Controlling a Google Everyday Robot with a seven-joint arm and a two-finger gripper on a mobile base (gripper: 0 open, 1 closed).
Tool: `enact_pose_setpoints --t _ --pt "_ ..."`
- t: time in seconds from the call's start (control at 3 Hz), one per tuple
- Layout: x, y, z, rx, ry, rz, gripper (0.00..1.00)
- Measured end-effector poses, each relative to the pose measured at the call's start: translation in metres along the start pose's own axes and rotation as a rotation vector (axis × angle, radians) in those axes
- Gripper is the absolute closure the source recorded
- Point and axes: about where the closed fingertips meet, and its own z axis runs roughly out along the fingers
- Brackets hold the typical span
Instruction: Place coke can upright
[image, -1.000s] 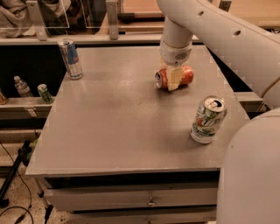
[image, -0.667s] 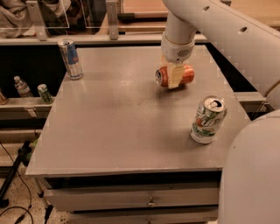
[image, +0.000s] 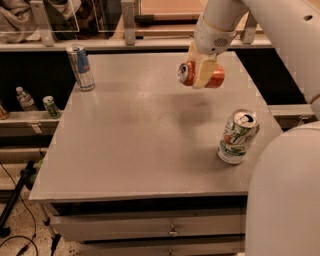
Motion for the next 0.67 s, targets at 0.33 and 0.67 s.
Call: enact_pose_setpoints --t 0.33,0.67 --pt "-0.010 -0.006 -0.021 0.022 -0.127 0.076 1.00" --pt "-0.014 -0.008 -0.034 0.038 -0.225 0.145 1.00"
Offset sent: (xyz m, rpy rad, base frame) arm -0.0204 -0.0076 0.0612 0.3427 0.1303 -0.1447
